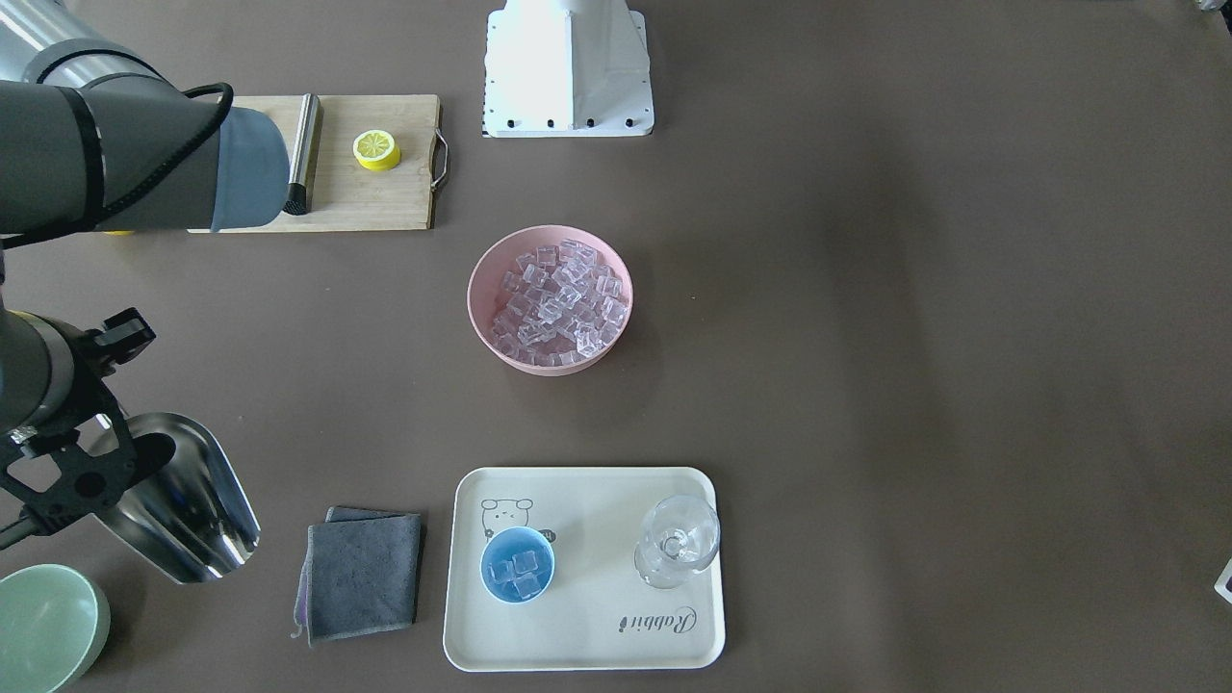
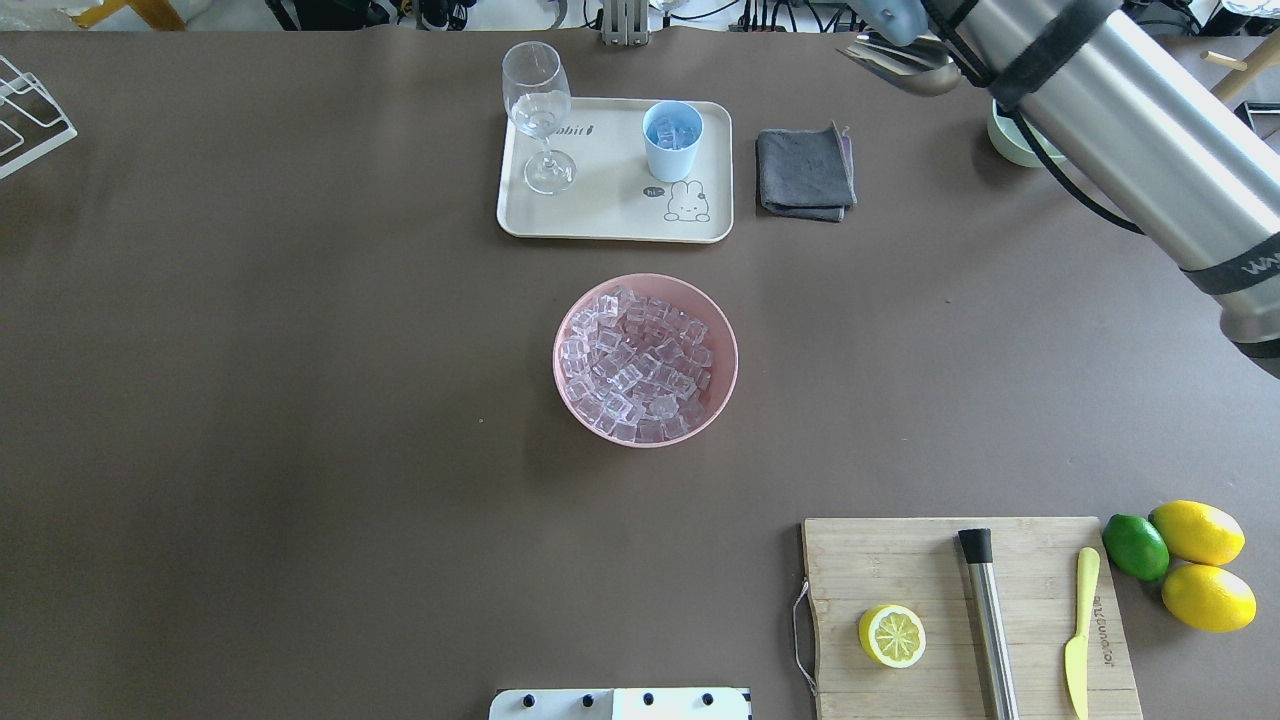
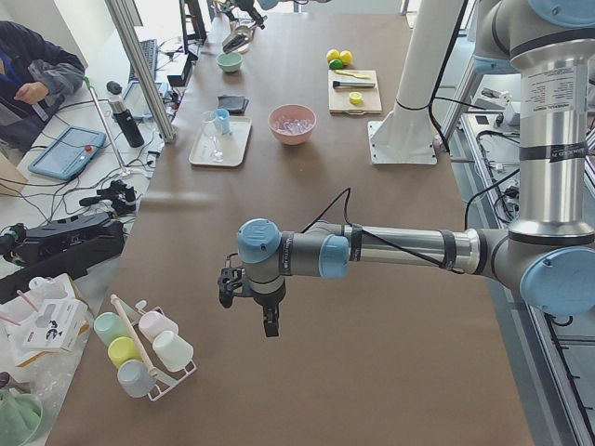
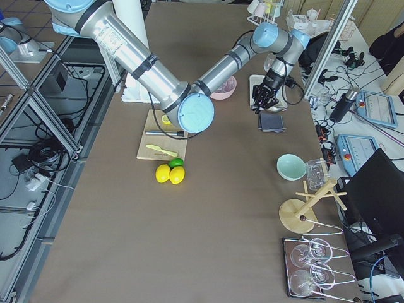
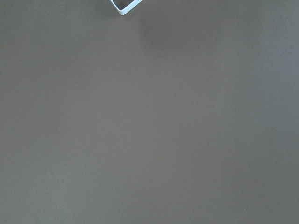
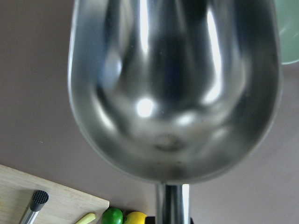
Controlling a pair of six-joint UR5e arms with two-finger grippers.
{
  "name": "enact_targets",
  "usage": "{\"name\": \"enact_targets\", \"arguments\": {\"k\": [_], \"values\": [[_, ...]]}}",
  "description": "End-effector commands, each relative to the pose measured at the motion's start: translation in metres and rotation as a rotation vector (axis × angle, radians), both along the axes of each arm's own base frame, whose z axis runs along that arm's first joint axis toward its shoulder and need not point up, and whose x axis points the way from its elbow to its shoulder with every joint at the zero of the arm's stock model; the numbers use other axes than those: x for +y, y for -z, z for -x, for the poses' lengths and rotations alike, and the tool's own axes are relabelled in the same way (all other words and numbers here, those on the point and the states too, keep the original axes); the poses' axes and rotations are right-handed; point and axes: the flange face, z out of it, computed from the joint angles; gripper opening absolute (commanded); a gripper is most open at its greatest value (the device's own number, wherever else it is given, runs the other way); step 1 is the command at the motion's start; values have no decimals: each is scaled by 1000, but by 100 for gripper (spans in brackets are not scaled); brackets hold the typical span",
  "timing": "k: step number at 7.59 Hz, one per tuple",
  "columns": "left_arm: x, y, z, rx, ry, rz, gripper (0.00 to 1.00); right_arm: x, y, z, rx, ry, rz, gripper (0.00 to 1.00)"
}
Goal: Put ice in cup with scoop
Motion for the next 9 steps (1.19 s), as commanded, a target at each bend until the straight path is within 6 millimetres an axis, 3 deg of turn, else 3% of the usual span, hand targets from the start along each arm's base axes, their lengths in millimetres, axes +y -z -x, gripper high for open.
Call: {"name": "enact_targets", "arguments": {"k": [1,3,5,6,7,9], "values": [[0,1,0,1,0,-1,98,99,-55,-43,21,-251,51,0],[0,0,0,1,1,1,98,148,-92,-62,31,-395,136,0],[0,-1,0,1,1,3,98,179,-159,-68,-63,-531,178,0],[0,-1,0,1,1,4,98,182,-196,-68,-87,-587,182,0],[0,-1,0,1,1,4,98,178,-219,-62,-107,-621,194,0],[0,-1,0,1,1,1,98,176,-249,-49,-140,-610,204,0]]}}
